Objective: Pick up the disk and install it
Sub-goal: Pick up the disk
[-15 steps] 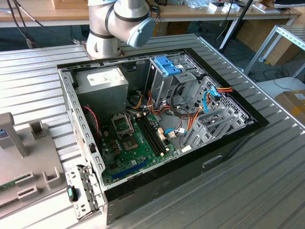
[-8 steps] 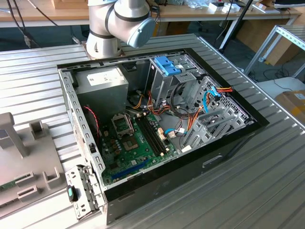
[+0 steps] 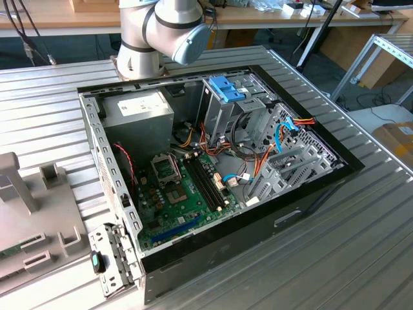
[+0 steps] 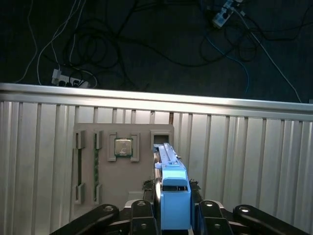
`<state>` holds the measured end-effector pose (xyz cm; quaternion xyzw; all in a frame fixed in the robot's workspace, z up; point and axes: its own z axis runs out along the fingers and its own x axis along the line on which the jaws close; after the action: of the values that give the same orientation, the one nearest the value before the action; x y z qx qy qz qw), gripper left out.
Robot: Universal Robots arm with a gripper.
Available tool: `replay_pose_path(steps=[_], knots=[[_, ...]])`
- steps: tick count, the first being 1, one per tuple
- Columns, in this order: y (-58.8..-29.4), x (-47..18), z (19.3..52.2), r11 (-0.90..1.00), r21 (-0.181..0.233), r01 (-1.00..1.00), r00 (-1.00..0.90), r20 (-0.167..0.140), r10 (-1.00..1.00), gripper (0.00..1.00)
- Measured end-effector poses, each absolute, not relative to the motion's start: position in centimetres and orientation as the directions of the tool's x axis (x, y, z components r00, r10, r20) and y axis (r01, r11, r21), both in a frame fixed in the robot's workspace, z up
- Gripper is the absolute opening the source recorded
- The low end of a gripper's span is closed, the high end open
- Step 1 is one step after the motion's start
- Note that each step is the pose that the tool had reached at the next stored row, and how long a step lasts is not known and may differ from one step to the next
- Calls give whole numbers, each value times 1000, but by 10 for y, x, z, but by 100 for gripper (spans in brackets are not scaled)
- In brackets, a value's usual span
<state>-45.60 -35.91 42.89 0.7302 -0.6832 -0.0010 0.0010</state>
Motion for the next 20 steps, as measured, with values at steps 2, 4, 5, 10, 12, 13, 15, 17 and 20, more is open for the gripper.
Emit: replay_pose_path(steps=[2,4,5,10,12,13,15,17,20], knots=[[-359,-456,429,-66,3,-998,66,0,-998,36],[-359,-456,429,-66,3,-998,66,0,-998,36],[-359,-456,430,-66,3,-998,66,0,-998,36],[-359,-456,453,-66,3,-998,66,0,-998,36],[-359,-456,470,-66,3,-998,66,0,-998,36],[-359,-455,475,-66,3,-998,66,0,-998,36],[-359,-455,491,-66,3,-998,66,0,-998,36],[-359,-455,499,-66,3,-998,66,0,-998,36],[-359,-455,505,-66,3,-998,66,0,-998,36]])
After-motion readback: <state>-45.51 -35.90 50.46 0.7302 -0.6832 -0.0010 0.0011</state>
